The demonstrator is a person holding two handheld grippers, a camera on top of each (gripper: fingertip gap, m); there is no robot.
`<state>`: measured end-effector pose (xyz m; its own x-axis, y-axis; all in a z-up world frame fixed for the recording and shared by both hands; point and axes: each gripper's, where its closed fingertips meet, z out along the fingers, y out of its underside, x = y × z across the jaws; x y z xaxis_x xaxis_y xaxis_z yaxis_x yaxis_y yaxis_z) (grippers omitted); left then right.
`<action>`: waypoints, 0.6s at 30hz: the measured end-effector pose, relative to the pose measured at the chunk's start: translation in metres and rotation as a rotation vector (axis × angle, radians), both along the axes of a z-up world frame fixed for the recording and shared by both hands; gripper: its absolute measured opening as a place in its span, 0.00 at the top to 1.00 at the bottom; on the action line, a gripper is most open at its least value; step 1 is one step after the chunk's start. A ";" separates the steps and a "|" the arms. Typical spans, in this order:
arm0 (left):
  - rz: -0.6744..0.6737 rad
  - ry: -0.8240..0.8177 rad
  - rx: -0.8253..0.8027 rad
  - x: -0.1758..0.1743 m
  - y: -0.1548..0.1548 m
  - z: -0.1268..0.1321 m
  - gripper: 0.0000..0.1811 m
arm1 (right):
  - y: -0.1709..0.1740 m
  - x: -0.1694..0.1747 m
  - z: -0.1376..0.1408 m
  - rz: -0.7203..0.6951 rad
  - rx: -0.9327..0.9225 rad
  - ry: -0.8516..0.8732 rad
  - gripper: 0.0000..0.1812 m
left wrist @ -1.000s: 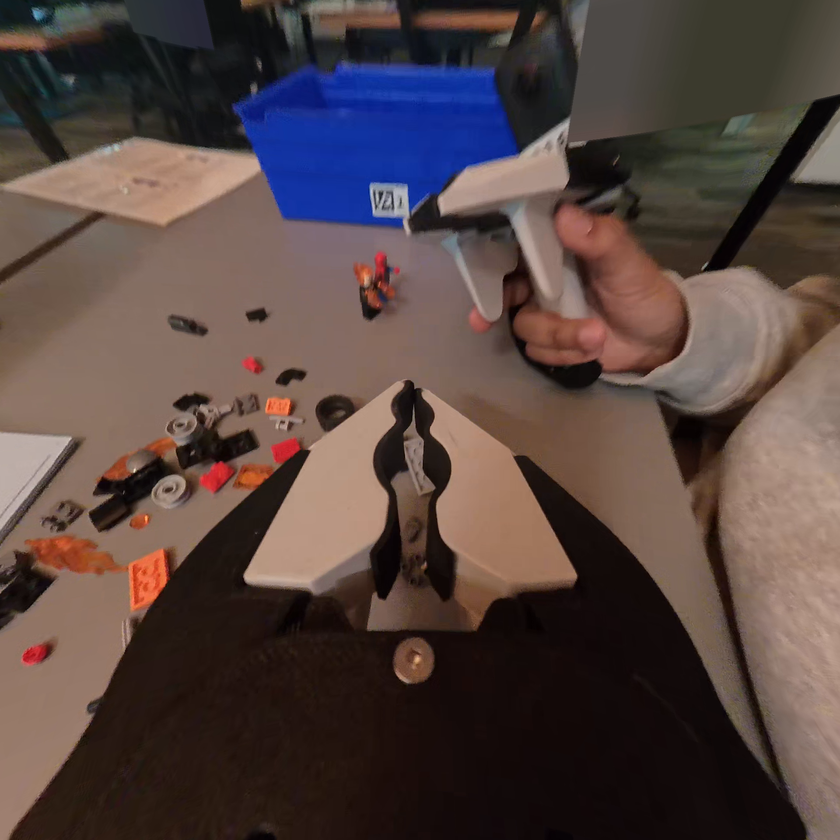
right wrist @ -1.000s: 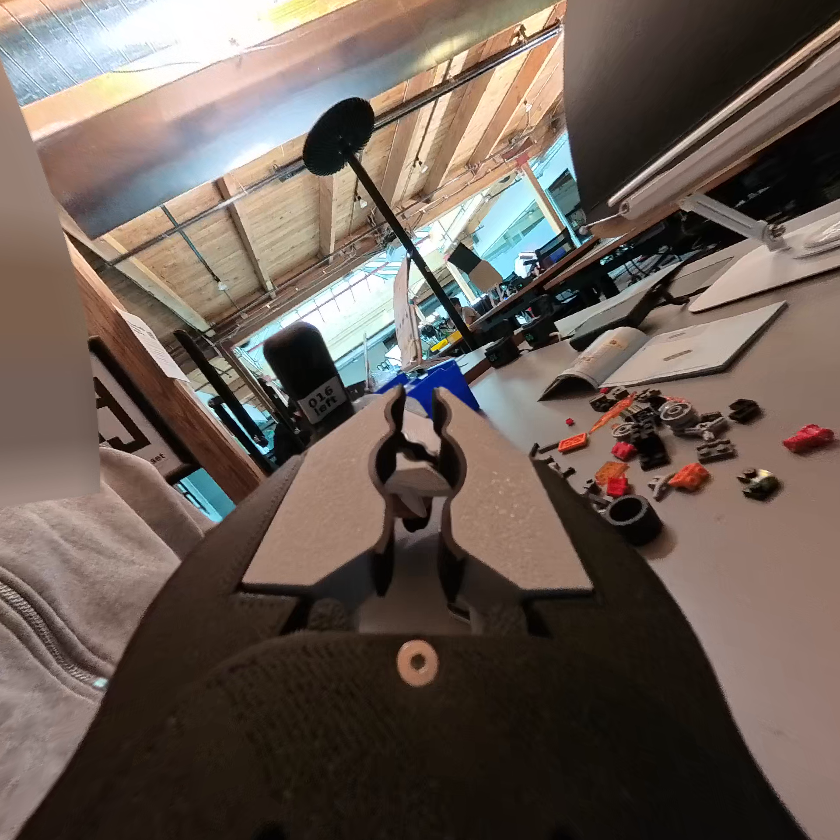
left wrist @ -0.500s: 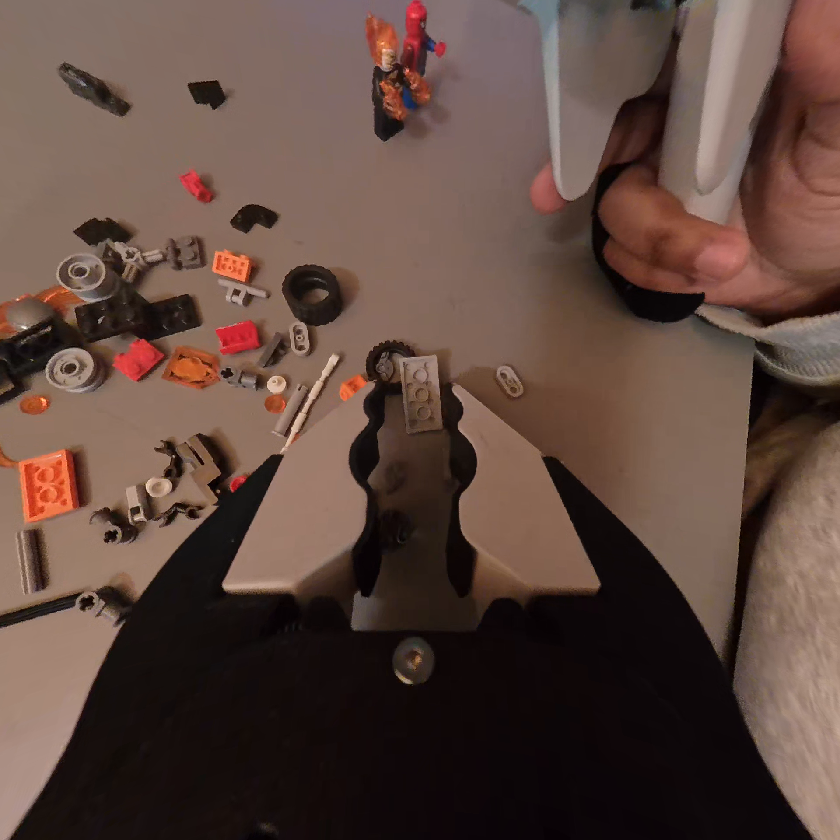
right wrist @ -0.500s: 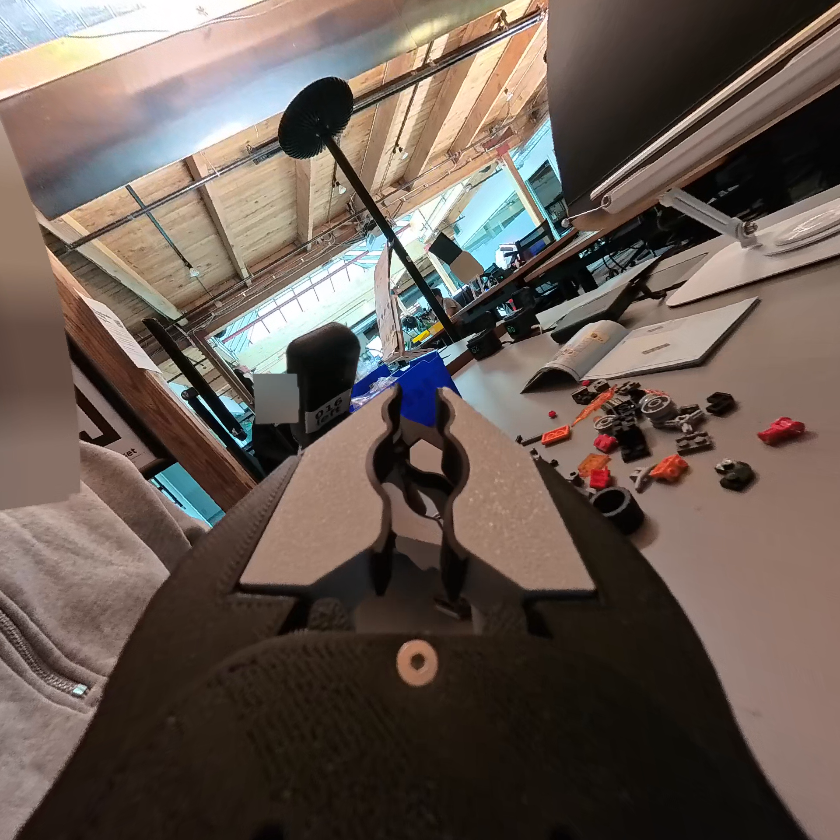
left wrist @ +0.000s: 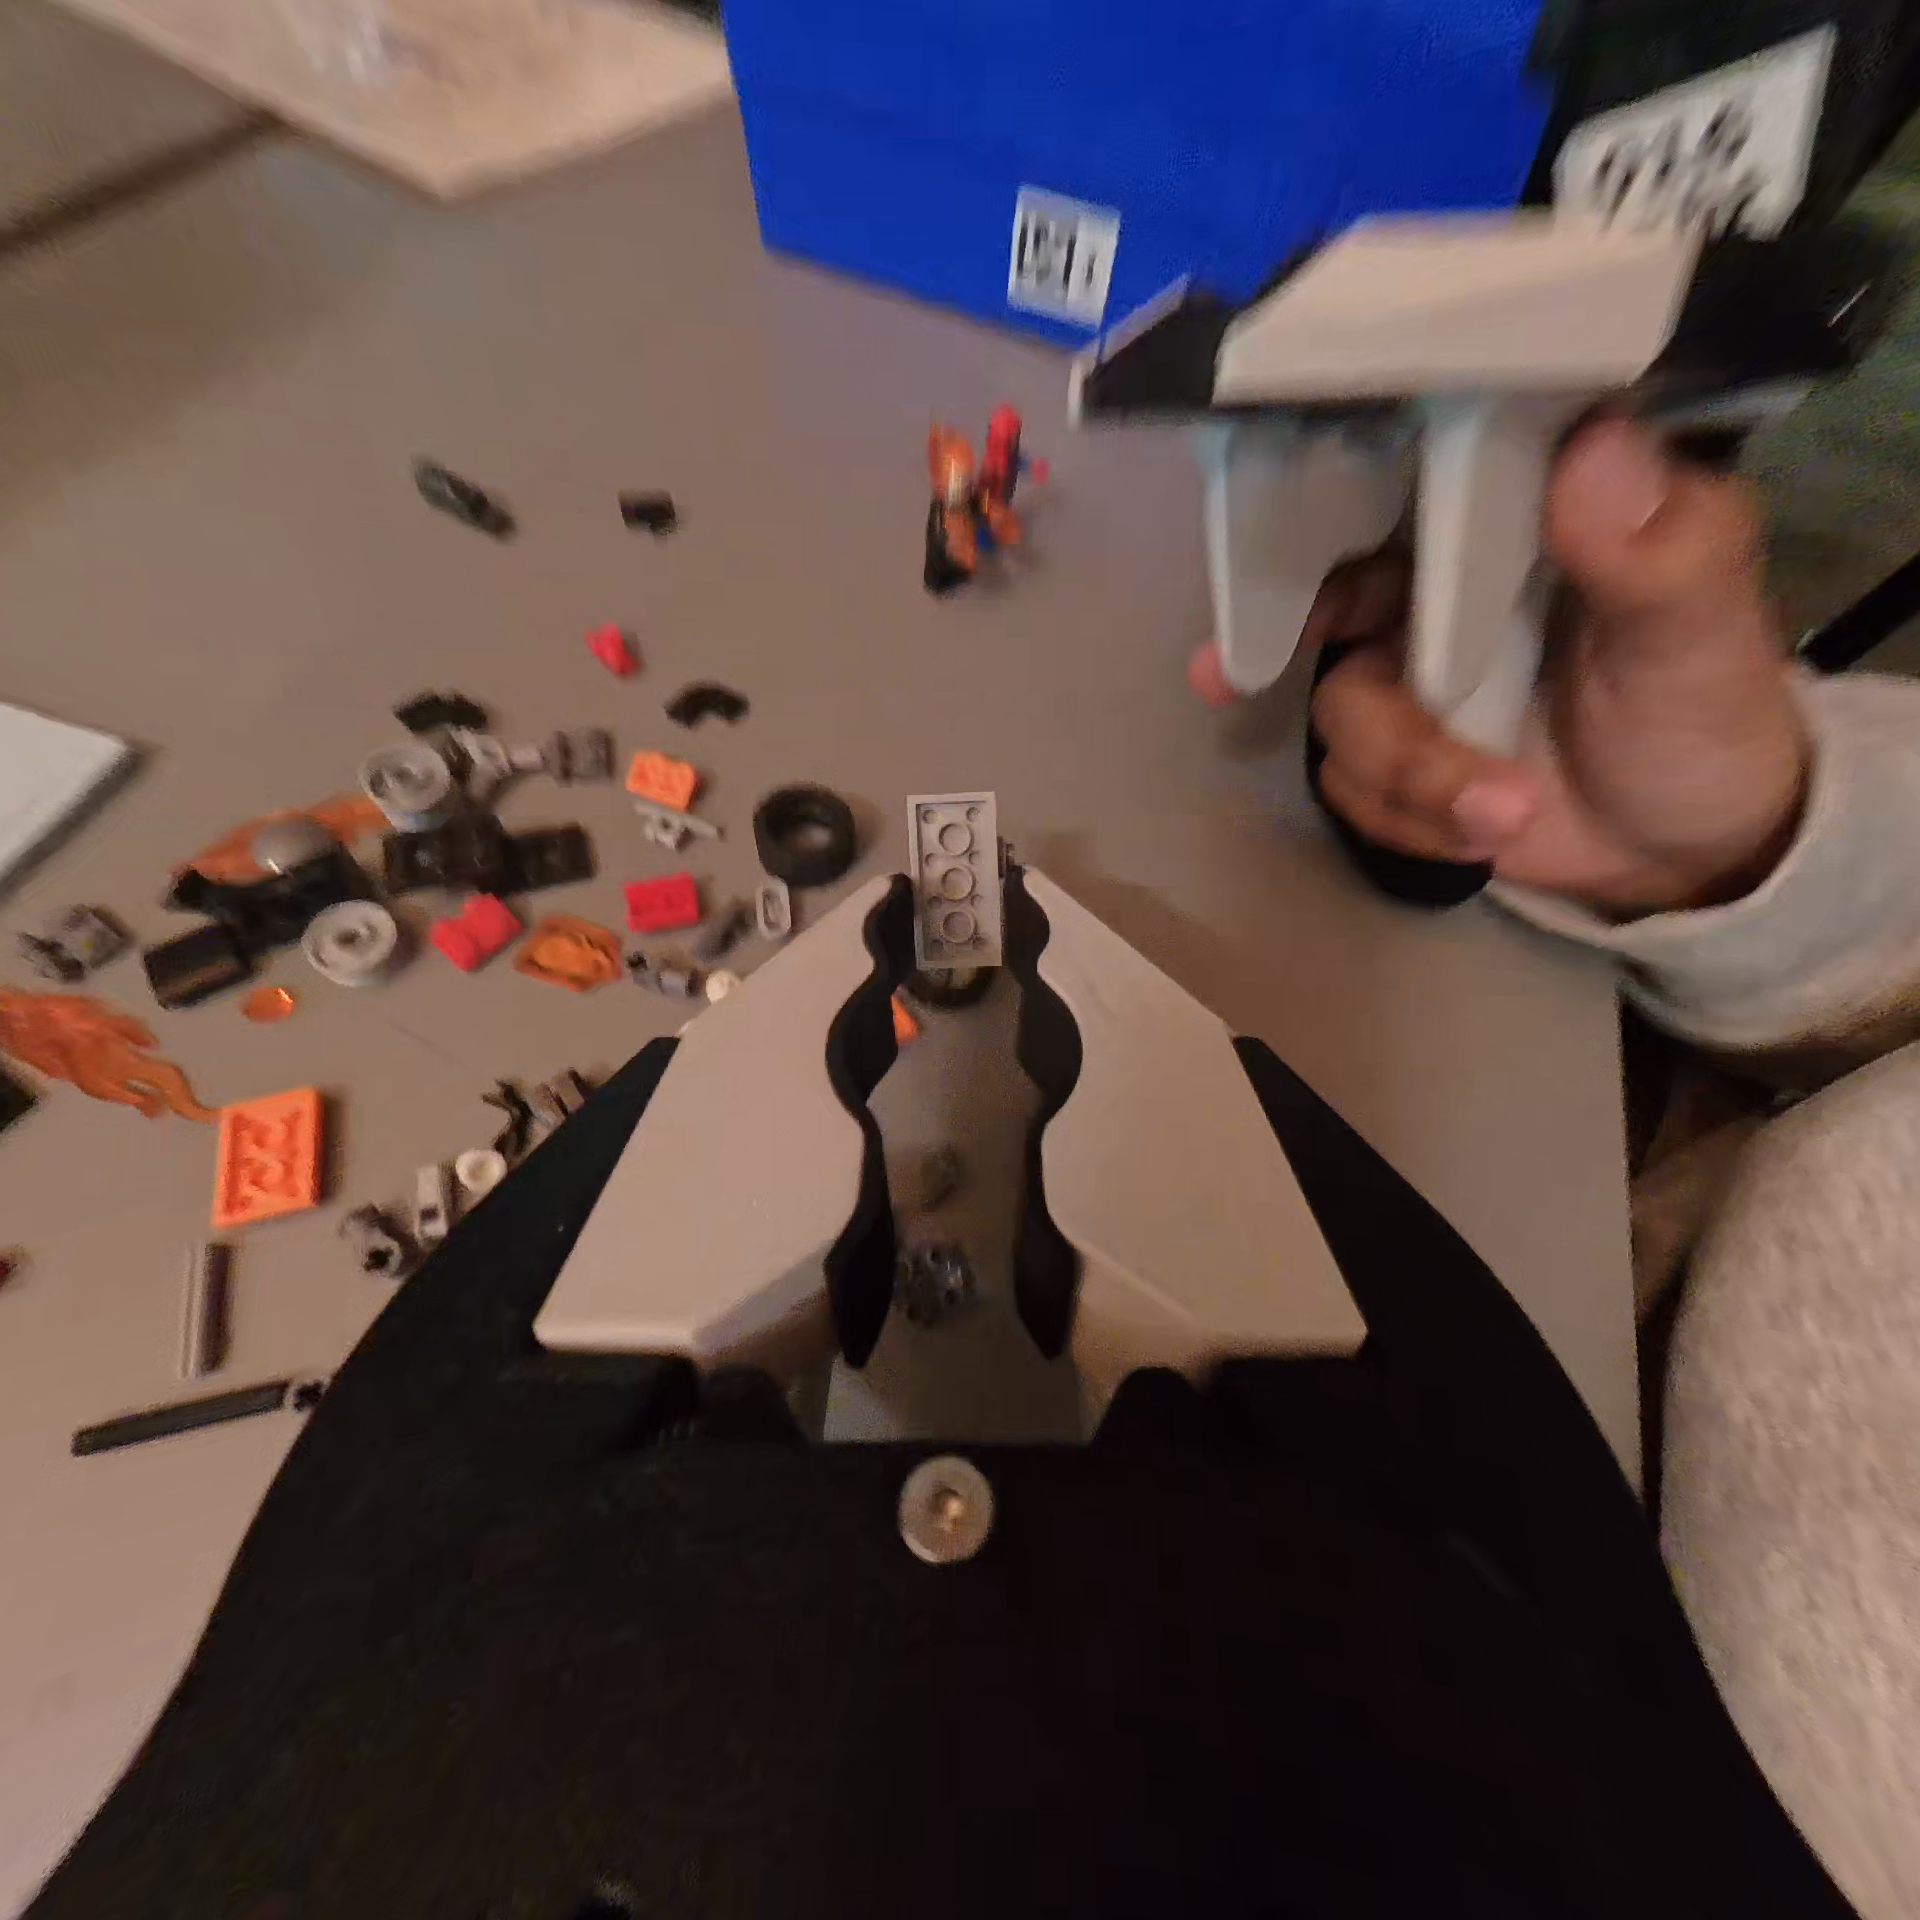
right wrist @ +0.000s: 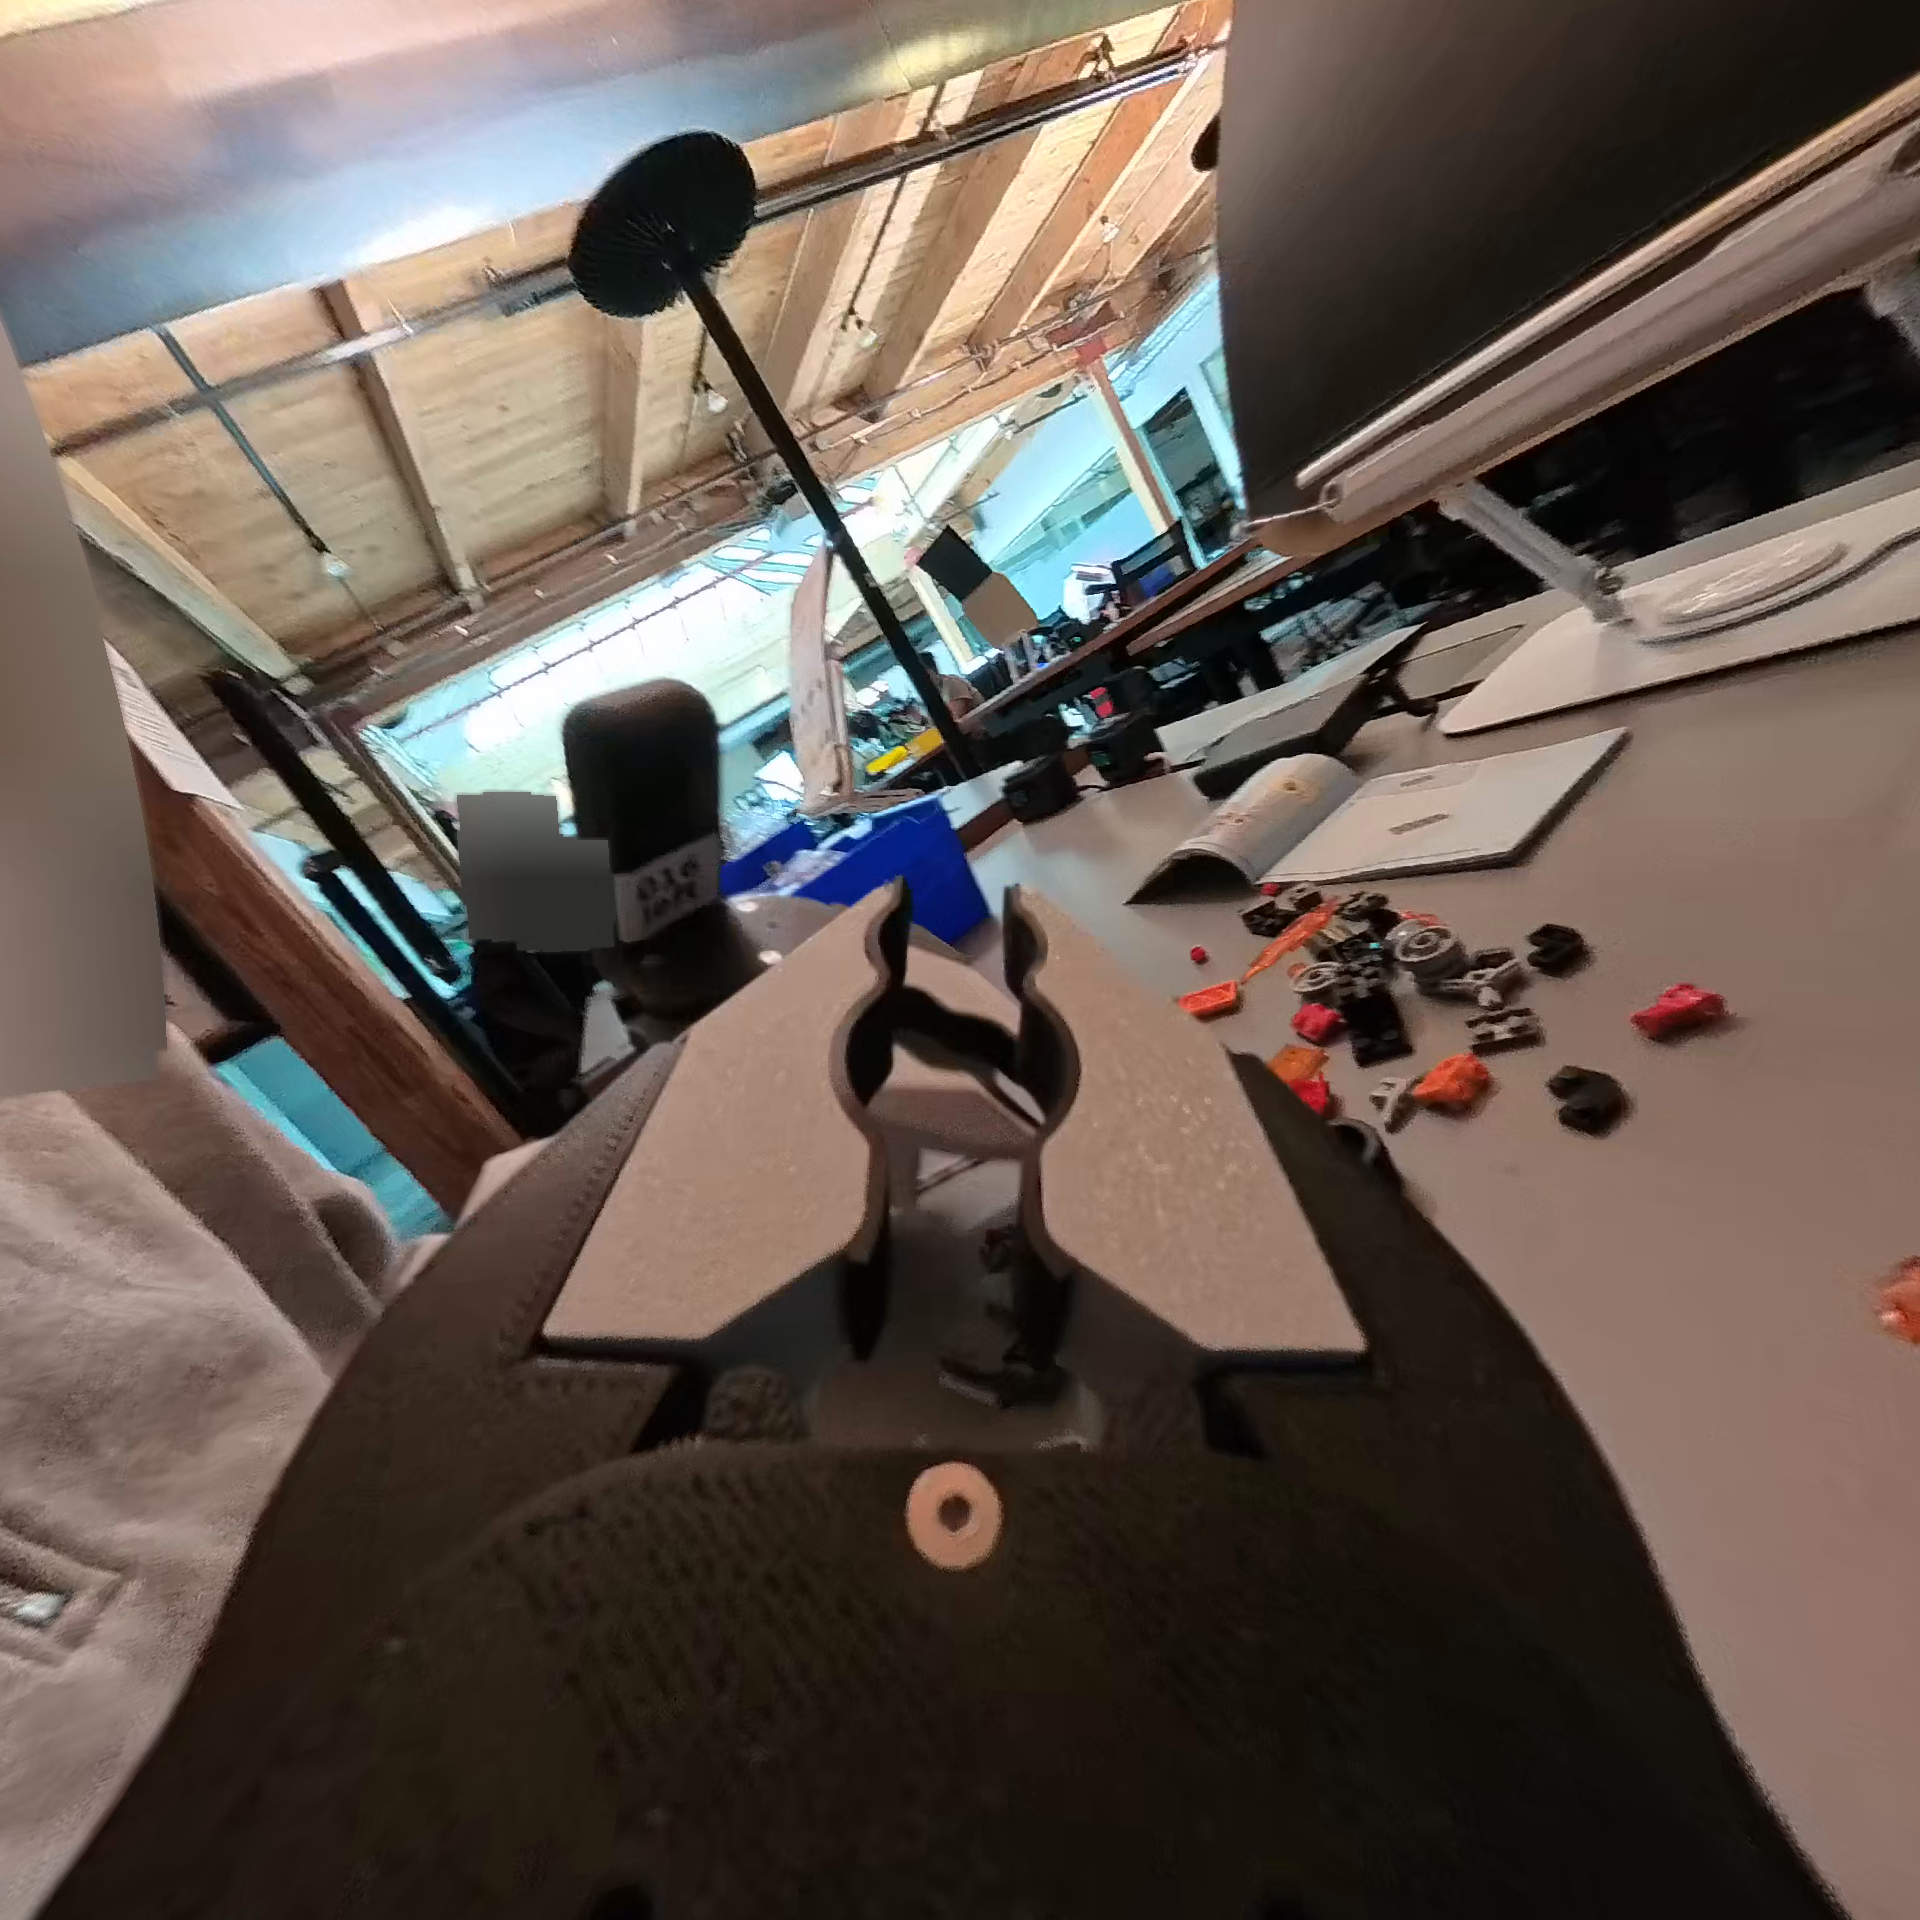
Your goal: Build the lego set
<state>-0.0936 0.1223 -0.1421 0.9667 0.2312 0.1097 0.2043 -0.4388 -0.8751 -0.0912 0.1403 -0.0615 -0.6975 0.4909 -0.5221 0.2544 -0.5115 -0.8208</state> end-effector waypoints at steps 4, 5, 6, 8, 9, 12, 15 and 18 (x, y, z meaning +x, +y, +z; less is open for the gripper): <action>0.000 0.050 0.238 -0.002 -0.003 0.043 0.91 | -0.007 -0.002 -0.008 -0.051 0.142 0.015 0.92; 0.011 0.077 0.262 -0.003 -0.004 0.048 0.91 | -0.011 -0.001 -0.010 -0.046 0.174 0.016 0.91; 0.011 0.109 0.281 -0.002 -0.005 0.053 0.91 | -0.016 -0.001 -0.012 -0.035 0.198 0.017 0.91; 0.014 0.170 0.292 0.000 -0.005 0.058 0.91 | -0.022 0.002 -0.012 -0.012 0.214 0.025 0.90; 0.011 0.197 0.294 0.002 -0.005 0.059 0.91 | -0.023 0.003 -0.012 -0.004 0.210 0.027 0.90; 0.002 0.258 0.302 0.007 -0.003 0.062 0.91 | -0.025 0.004 -0.011 0.034 0.170 0.016 0.88; 0.002 0.296 0.296 0.008 -0.003 0.062 0.91 | -0.027 0.006 -0.010 0.070 0.142 0.007 0.93; -0.012 0.272 0.323 0.010 -0.003 0.064 0.91 | -0.027 0.007 -0.009 0.069 0.136 0.012 0.97</action>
